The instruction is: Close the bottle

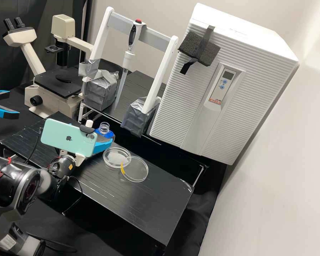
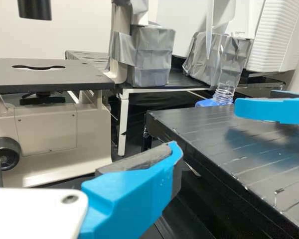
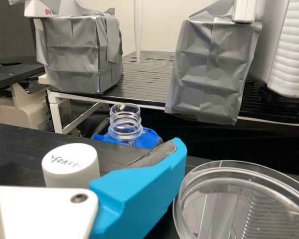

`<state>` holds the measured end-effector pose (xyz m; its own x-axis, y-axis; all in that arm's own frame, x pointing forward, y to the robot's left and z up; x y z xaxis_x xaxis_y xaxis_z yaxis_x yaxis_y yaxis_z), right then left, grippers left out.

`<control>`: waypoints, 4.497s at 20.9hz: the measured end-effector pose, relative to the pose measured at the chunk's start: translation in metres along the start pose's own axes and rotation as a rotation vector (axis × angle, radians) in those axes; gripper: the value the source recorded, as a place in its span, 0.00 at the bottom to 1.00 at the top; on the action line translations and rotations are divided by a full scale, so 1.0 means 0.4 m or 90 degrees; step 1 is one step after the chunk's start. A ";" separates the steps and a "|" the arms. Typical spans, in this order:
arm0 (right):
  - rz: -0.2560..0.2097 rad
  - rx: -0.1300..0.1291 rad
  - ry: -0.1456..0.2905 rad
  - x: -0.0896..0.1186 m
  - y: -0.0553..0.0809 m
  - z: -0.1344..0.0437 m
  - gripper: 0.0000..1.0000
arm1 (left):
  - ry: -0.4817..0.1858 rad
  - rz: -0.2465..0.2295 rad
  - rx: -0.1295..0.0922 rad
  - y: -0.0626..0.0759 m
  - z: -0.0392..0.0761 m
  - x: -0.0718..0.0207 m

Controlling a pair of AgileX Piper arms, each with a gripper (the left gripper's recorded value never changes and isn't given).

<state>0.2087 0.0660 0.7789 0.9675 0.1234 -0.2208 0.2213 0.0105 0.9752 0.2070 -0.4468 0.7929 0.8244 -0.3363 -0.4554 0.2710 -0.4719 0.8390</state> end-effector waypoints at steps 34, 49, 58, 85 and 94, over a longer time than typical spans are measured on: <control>0.006 0.004 0.006 0.020 0.008 -0.009 0.00 | -0.011 0.001 -0.004 0.008 -0.009 0.030; -0.001 0.004 -0.001 0.018 0.001 -0.002 0.00 | -0.016 -0.002 -0.005 0.005 -0.006 0.033; 0.004 0.004 -0.003 0.017 0.005 0.000 0.00 | -0.016 -0.002 -0.005 0.005 -0.006 0.033; 0.066 -0.030 0.017 0.212 0.066 -0.047 0.00 | -0.001 0.008 -0.016 -0.003 0.008 0.011; 0.053 -0.036 0.001 0.231 0.047 -0.027 0.00 | 0.000 0.011 -0.014 0.001 0.007 0.013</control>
<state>0.3011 0.0884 0.7771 0.9821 0.1277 -0.1387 0.1324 0.0568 0.9896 0.2101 -0.4509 0.7900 0.8288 -0.3449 -0.4406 0.2672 -0.4478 0.8532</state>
